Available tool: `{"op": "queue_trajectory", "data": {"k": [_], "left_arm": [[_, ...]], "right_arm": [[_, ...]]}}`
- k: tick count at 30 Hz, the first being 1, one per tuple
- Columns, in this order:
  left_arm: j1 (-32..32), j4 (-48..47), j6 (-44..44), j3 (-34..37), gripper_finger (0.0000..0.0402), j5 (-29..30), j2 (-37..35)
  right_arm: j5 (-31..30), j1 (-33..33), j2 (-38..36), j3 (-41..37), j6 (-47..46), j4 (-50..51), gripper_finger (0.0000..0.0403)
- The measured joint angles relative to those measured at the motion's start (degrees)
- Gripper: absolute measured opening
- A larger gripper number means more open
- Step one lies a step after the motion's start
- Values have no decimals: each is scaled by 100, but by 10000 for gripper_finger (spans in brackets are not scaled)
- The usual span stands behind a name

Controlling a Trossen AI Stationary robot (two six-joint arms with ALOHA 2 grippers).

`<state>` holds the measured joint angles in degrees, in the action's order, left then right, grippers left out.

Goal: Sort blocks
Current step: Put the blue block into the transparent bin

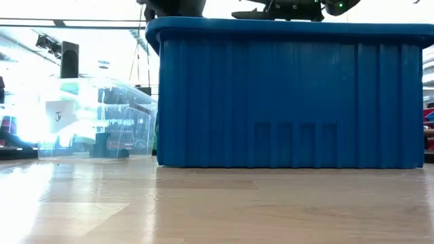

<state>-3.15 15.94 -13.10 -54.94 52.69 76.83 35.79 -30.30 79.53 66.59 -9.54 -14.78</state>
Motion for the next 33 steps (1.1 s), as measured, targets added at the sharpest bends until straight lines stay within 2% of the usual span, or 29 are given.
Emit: {"op": "queue_trajectory", "data": {"k": [4, 6, 12, 18, 21, 23, 27, 33], "left_arm": [[133, -1868, 345, -337, 142, 337, -365], [205, -2587, 651, -598, 142, 303, -594], [334, -3997, 1681, -896, 142, 90, -1107], [400, -6006, 3065, -891, 142, 14, -1477], [466, -6636, 3645, -891, 142, -265, -1538], [507, -6902, 3818, -889, 142, -469, -1517], [597, -7254, 4123, -854, 158, -1050, -1428], [624, -7798, 4939, -848, 199, -1169, -1346]], "right_arm": [[-45, -55, 0, 0, 321, 137, 276], [-104, -68, 0, 0, 496, 181, 277], [-318, -88, 0, 0, 1162, 258, 289], [-363, -106, 0, 0, 1240, 445, 297], [-439, -106, -1, 0, 1486, 759, 298], [-489, -106, -61, 0, 2115, 1280, 297], [-1536, 30, -152, -2, 3510, 2458, 301], [-2709, 136, -311, 4, 3695, 3865, 314]]}}
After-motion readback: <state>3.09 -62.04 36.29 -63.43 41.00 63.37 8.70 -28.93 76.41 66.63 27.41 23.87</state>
